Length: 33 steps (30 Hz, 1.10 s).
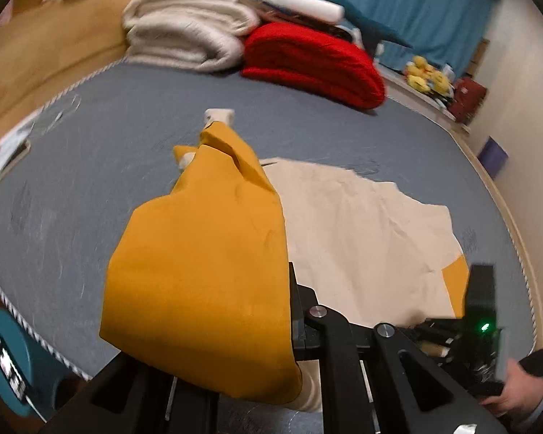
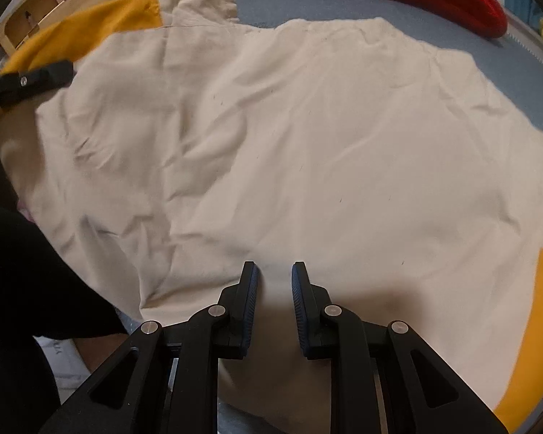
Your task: Fold large clothes
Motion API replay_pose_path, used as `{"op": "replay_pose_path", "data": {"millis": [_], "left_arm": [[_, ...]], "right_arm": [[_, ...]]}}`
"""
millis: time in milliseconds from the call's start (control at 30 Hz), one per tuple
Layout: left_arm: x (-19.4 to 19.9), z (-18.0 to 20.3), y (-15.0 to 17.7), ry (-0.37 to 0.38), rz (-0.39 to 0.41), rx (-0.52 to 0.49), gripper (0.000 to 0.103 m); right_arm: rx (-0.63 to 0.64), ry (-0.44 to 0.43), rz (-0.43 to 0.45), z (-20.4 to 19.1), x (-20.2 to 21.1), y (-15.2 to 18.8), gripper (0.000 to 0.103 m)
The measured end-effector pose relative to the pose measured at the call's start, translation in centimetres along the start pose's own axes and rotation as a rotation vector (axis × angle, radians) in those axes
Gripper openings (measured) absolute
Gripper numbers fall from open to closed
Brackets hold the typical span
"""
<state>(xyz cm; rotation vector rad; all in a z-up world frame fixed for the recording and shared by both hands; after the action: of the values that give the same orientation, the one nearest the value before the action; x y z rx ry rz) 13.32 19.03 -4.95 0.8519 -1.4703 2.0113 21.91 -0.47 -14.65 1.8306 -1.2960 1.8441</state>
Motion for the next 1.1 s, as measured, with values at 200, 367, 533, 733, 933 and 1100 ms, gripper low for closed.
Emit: {"op": "replay_pose_path", "data": {"millis": [200,367,533,733,933,1100], "left_arm": [[0.3,5.5,-0.3,0.058,0.054,-0.117,0.010],[0.7,11.9,0.5,0.127,0.075,-0.267,0.010],[0.5,20.9,1.7,0.212,0.058,-0.397,0.009],[-3.5,32.8,6.3,0.277,-0.063,-0.556,0.009],[-9.3,39.7,14.9,0.254,-0.269,-0.736,0.016],[-5.9,38.5,13.8,0.380,-0.292,-0.695,0.042]], "right_arm": [[-0.120,0.115,0.274,5.5,9.3,-1.5,0.021],[-0.194,0.273,0.531,13.5,22.3,-0.4,0.026],[-0.283,0.420,0.632,19.5,28.8,5.3,0.046],[-0.466,0.406,0.616,23.5,29.6,11.7,0.046],[-0.533,0.366,0.560,26.2,29.3,13.9,0.046],[-0.607,0.229,0.497,28.5,27.1,13.7,0.046]]}}
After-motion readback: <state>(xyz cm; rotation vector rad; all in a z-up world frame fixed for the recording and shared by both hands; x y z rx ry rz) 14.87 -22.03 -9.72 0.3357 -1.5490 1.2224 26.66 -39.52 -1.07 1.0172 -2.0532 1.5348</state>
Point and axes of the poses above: each gripper's, at about its wrist camera, not at the fingertips, and x roughly against the way its jaws point, z to its right, y to its underside, the point moved 6 cm from there along -x, roughly the way its jaws point, and after that the axes turned 1 degree about y, right-handed, at the moved point
